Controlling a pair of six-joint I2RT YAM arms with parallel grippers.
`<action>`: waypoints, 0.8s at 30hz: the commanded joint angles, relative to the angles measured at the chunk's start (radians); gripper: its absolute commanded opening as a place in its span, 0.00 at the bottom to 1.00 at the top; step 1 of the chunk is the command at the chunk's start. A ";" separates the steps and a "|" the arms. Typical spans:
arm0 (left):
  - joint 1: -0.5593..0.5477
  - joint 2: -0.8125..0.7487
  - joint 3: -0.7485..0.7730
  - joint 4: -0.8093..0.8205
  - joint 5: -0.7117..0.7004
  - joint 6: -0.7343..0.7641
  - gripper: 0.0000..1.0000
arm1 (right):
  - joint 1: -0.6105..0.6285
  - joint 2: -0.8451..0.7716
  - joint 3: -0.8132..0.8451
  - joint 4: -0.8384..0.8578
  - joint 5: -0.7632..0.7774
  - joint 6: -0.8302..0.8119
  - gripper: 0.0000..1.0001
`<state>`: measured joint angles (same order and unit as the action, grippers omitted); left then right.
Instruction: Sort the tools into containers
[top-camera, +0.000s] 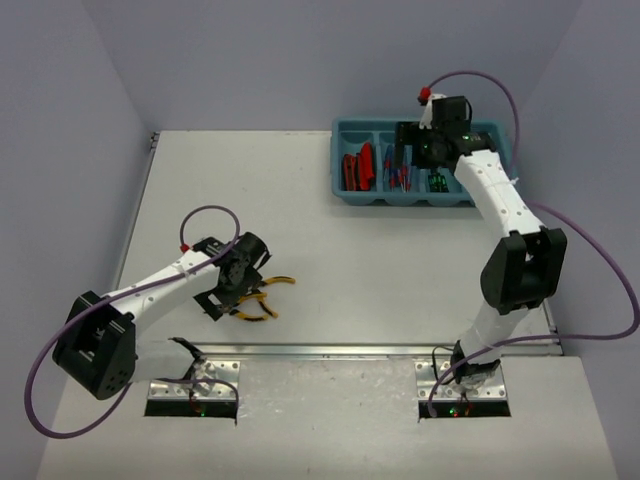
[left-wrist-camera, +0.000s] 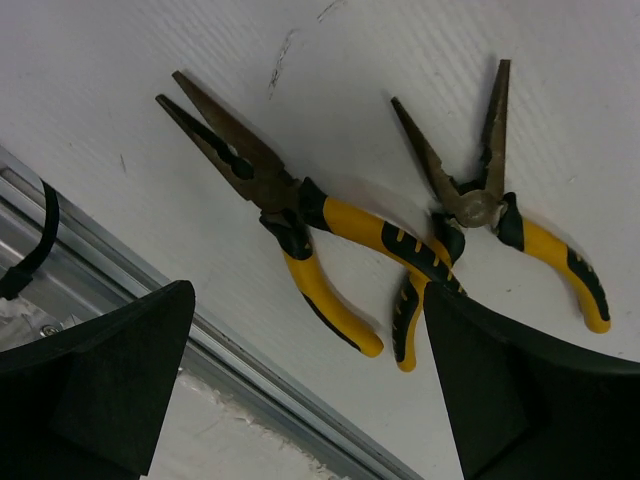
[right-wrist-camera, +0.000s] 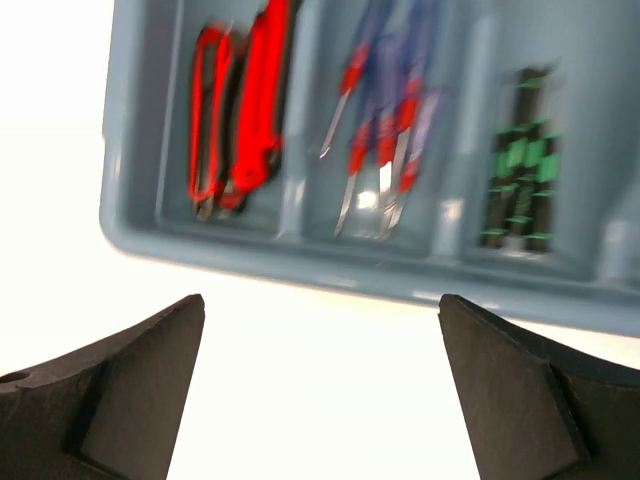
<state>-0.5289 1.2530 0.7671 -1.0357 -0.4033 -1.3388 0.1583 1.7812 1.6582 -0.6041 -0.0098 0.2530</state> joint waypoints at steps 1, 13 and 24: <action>-0.004 -0.030 -0.042 0.110 0.103 -0.125 0.95 | 0.102 -0.014 -0.149 0.053 -0.065 -0.027 0.99; 0.003 0.018 -0.076 0.282 0.056 -0.238 0.76 | 0.115 -0.163 -0.375 0.157 -0.162 0.008 0.99; 0.004 0.044 -0.136 0.289 0.051 -0.274 0.44 | 0.116 -0.180 -0.398 0.167 -0.178 0.012 0.99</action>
<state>-0.5293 1.2946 0.6562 -0.7673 -0.3336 -1.5810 0.2718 1.6218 1.2654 -0.4720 -0.1684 0.2582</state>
